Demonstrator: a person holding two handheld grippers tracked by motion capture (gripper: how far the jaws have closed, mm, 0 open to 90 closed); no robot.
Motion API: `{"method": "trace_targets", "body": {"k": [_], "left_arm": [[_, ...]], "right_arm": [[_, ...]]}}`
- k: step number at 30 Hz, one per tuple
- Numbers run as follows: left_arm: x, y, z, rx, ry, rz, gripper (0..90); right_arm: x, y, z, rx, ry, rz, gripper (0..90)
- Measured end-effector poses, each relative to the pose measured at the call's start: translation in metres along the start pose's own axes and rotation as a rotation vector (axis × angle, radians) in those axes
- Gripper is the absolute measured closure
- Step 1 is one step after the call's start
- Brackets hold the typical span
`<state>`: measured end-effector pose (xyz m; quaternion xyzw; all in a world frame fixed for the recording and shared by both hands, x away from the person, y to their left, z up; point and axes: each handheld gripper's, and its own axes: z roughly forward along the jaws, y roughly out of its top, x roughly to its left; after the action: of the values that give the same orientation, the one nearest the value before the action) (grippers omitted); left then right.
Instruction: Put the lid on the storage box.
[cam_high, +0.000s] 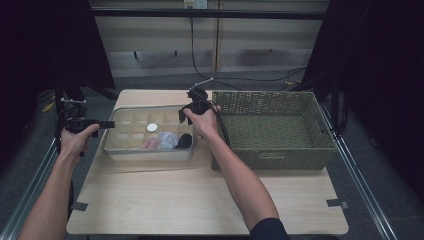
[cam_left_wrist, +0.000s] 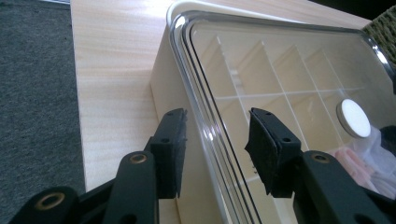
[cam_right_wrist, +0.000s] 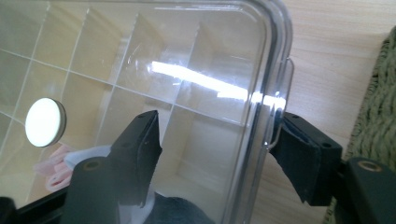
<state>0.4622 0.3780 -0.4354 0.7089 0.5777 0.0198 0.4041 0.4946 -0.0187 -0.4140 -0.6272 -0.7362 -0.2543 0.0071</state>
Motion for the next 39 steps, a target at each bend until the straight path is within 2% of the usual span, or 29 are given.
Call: {"method": "trace_targets", "body": {"k": [4, 7, 8, 10, 12, 15, 21, 23, 25, 27, 29, 31, 32, 34, 36, 37, 38, 39], "left_arm": [[-0.005, -0.005, -0.001, 0.013, -0.004, 0.018, 54.8], [-0.007, -0.006, -0.002, 0.01, 0.002, 0.005, 56.9], [-0.006, -0.005, -0.002, 0.014, 0.004, 0.015, 57.5], [-0.007, -0.004, -0.003, -0.023, 0.022, 0.003, 62.7], [-0.004, -0.001, -0.003, -0.032, 0.032, 0.004, 70.4], [-0.003, 0.003, 0.0, -0.027, 0.028, -0.008, 69.1], [-0.003, 0.009, 0.006, -0.035, 0.054, -0.02, 69.0], [-0.003, 0.01, 0.006, -0.04, 0.051, -0.023, 68.9], [-0.001, 0.009, 0.006, -0.031, 0.027, -0.027, 66.5], [-0.001, 0.007, 0.005, -0.014, 0.033, -0.015, 59.7], [-0.003, 0.006, 0.003, -0.015, 0.039, -0.026, 55.3], [-0.005, 0.005, -0.002, -0.014, 0.025, -0.013, 50.1], [-0.006, 0.004, -0.003, -0.012, 0.025, -0.006, 49.8], [-0.009, 0.0, -0.007, 0.005, 0.06, 0.014, 49.7], [-0.009, -0.005, -0.009, 0.009, 0.034, 0.01, 48.4], [-0.009, -0.007, -0.01, 0.019, 0.036, 0.01, 48.7], [-0.009, -0.009, -0.01, 0.022, 0.045, 0.013, 48.6], [-0.009, -0.012, -0.01, 0.026, 0.036, 0.016, 48.6]], "right_arm": [[0.002, -0.003, -0.003, 0.0, -0.005, -0.004, 33.8], [0.003, -0.005, -0.002, 0.013, -0.026, -0.006, 39.1], [0.003, -0.006, -0.002, 0.009, -0.032, -0.014, 40.6], [0.004, -0.007, -0.002, 0.009, -0.05, -0.031, 42.3], [0.003, -0.007, -0.003, 0.008, -0.043, -0.027, 44.0], [0.0, -0.004, -0.003, 0.006, -0.038, -0.019, 47.6], [0.001, 0.0, -0.003, 0.017, -0.049, -0.028, 47.3], [0.003, 0.0, -0.003, 0.017, -0.064, -0.037, 46.8], [0.003, 0.0, -0.005, 0.008, -0.056, -0.041, 46.6], [0.003, 0.0, -0.007, 0.009, -0.047, -0.045, 45.5], [0.001, -0.001, -0.008, 0.013, -0.047, -0.039, 44.6], [0.002, -0.002, -0.009, 0.015, -0.053, -0.053, 45.1], [0.003, -0.003, -0.011, 0.018, -0.05, -0.056, 44.9], [0.005, -0.005, -0.013, 0.025, -0.056, -0.069, 45.9], [0.005, -0.007, -0.016, 0.013, -0.04, -0.064, 48.7], [0.006, -0.007, -0.017, 0.017, -0.027, -0.067, 49.2], [0.007, -0.008, -0.016, 0.026, -0.038, -0.078, 48.9], [0.008, -0.009, -0.016, 0.029, -0.048, -0.074, 48.7]]}}
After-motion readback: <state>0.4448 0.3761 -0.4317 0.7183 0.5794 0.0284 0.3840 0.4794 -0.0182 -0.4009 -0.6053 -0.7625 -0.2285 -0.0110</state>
